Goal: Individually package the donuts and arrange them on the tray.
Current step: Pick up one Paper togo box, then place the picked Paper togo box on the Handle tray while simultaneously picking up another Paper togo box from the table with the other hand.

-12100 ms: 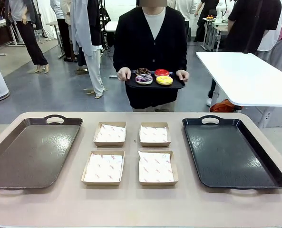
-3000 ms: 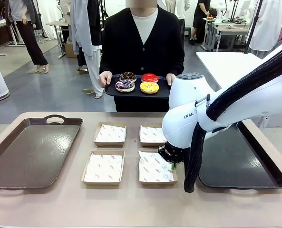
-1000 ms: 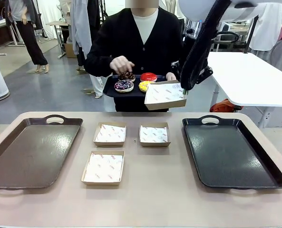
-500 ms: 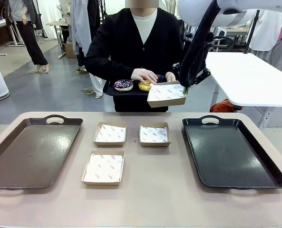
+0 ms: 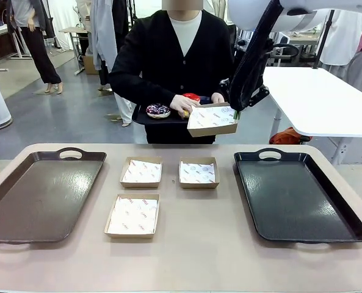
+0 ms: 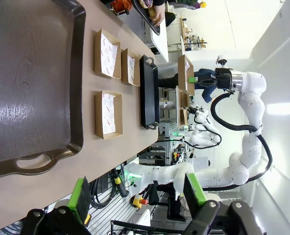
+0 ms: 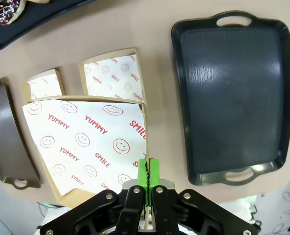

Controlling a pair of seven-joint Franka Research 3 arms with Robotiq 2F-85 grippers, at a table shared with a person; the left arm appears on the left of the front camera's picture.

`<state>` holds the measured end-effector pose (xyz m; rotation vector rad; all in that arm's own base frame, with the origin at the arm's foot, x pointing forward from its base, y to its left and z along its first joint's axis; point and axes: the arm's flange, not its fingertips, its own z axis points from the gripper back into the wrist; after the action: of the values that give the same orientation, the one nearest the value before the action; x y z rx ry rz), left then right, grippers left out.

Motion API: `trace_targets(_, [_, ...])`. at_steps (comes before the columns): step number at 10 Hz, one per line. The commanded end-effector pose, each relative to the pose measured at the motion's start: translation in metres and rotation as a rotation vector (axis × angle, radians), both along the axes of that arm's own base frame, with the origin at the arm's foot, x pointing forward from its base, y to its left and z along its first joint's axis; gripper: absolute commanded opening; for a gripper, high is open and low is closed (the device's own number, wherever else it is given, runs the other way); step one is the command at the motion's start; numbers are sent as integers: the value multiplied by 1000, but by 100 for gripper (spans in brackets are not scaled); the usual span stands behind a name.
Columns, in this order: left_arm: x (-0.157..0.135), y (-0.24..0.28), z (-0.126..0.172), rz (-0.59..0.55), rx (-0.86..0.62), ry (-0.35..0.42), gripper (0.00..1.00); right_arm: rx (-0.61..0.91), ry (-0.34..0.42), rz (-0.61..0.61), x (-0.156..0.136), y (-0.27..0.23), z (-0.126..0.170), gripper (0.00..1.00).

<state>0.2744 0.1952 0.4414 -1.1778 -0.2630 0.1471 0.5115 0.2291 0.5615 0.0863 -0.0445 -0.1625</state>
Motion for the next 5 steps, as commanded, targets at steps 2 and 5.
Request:
trace_targets(2, [0,-1,2,-3,0,-1,100,-4,1,-8,-3,-2,-2,0])
trace_targets(5, [0,-1,2,-3,0,-1,100,-4,1,-8,-3,-2,-2,0])
